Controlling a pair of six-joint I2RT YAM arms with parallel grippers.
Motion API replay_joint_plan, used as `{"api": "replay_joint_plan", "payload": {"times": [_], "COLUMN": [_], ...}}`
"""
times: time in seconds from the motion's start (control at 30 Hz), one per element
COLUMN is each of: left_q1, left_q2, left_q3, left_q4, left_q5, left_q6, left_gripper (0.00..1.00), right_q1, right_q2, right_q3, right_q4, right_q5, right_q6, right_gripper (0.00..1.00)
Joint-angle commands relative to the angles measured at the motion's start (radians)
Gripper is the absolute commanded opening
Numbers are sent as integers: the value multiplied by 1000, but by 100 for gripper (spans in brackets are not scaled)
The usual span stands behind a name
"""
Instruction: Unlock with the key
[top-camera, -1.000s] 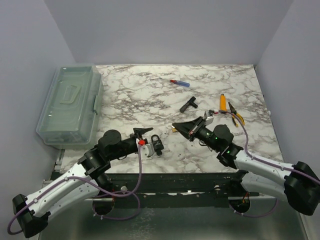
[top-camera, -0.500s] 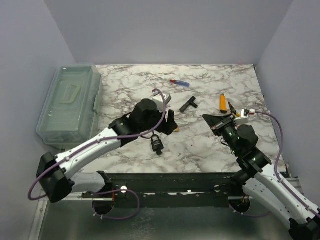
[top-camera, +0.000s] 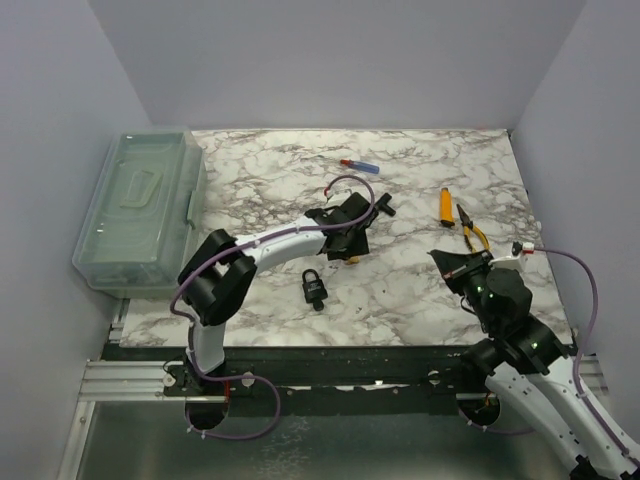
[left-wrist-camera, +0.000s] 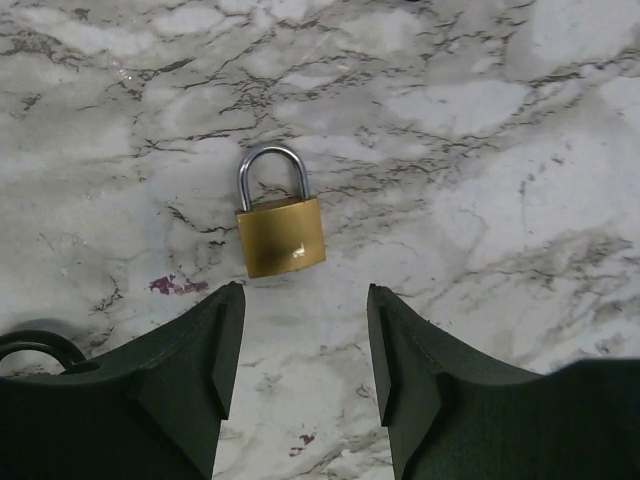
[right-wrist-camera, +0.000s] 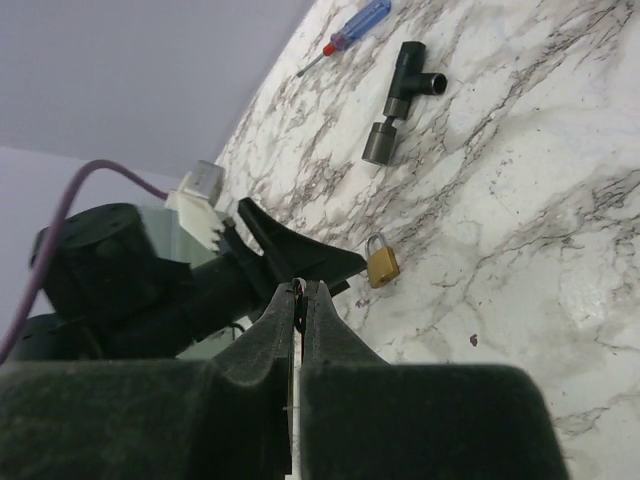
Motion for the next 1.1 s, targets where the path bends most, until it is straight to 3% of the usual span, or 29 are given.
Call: {"api": "replay_joint_plan", "payload": {"times": [0.0, 0.1, 0.33, 0.67, 0.93, 1.07], "left_q1": [-3, -3, -14, -21, -30, -33], "left_q2": [84, 138, 218, 314, 365, 377], "left_q3": [81, 142, 199, 283, 316, 320], "left_q4": [-102, -191, -201, -281, -313, -312], "left_q5": [-85, -159, -142, -194, -192, -175], "left_q6": [-69, -74, -49, -70, -69, -60], "left_gripper": [57, 63, 67, 62, 46, 23], "right_q1": [-4, -4, -3, -3, -3, -3], "right_q2": [-62, -86, -111, -158, -186, -192], "right_q3": [24, 21, 2, -2, -5, -2], "right_q4": [-104, -127, -130, -157, -170, -179], "right_q5": [36, 25, 7, 12, 20, 27], "right_q6": [-5, 2, 3, -6, -6, -8], "right_gripper": [0, 0, 0, 0, 0, 0]}}
